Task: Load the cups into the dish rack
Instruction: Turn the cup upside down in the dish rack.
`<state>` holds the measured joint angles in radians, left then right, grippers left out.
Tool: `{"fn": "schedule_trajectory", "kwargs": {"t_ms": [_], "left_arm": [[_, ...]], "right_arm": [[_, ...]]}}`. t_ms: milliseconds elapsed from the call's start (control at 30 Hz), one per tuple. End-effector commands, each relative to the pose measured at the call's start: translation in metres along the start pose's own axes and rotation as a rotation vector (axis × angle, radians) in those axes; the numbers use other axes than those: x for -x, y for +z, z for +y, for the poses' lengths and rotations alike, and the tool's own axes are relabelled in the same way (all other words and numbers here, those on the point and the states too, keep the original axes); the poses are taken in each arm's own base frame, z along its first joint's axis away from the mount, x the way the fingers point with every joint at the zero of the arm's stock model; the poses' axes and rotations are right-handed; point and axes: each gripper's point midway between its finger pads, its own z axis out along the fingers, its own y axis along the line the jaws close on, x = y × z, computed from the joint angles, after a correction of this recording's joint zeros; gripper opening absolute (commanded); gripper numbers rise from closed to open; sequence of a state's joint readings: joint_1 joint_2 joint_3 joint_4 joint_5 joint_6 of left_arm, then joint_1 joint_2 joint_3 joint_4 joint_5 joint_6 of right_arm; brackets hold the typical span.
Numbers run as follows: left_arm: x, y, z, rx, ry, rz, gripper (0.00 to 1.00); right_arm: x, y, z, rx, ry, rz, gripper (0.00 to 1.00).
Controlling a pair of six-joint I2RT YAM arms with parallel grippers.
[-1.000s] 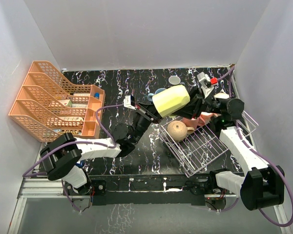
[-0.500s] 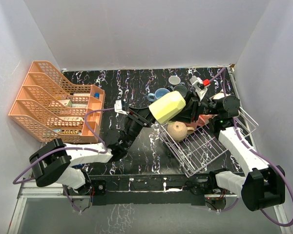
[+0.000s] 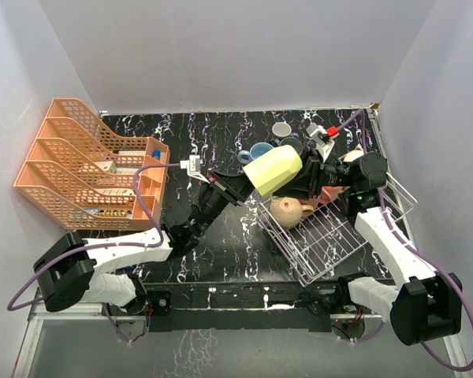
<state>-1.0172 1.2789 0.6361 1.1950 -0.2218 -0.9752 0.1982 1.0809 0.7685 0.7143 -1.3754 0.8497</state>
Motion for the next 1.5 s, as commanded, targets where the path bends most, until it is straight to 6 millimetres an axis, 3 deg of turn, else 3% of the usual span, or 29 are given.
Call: {"fn": "schedule_trajectory", "kwargs": {"t_ms": [0, 267, 900, 1100, 1233, 1400, 1467], "left_arm": [[0.031, 0.007, -0.050, -0.157, -0.075, -0.092, 0.00], [0.025, 0.016, -0.051, -0.250, -0.184, -0.117, 0.00], [0.016, 0.019, -0.048, -0.321, -0.155, -0.096, 0.00], [0.008, 0.021, -0.044, -0.315, -0.146, -0.057, 0.00], [0.006, 0.020, -0.044, -0.323, -0.137, -0.044, 0.00], [0.003, 0.017, -0.040, -0.303, -0.105, -0.031, 0.01], [0.003, 0.015, -0.036, -0.282, -0.090, -0.028, 0.08]], "right_arm": [[0.009, -0.001, 0.010, -0.001, -0.120, -0.016, 0.20], [0.005, -0.001, 0.010, -0.007, -0.075, -0.029, 0.37], [0.022, -0.005, 0.009, -0.069, 0.069, -0.155, 0.36], [0.022, -0.005, 0.008, -0.067, 0.064, -0.147, 0.27], [0.020, -0.005, 0.008, -0.061, 0.059, -0.137, 0.09], [0.020, -0.007, 0.010, -0.058, 0.044, -0.134, 0.08], [0.021, -0.009, 0.008, -0.068, 0.050, -0.145, 0.08]]}}
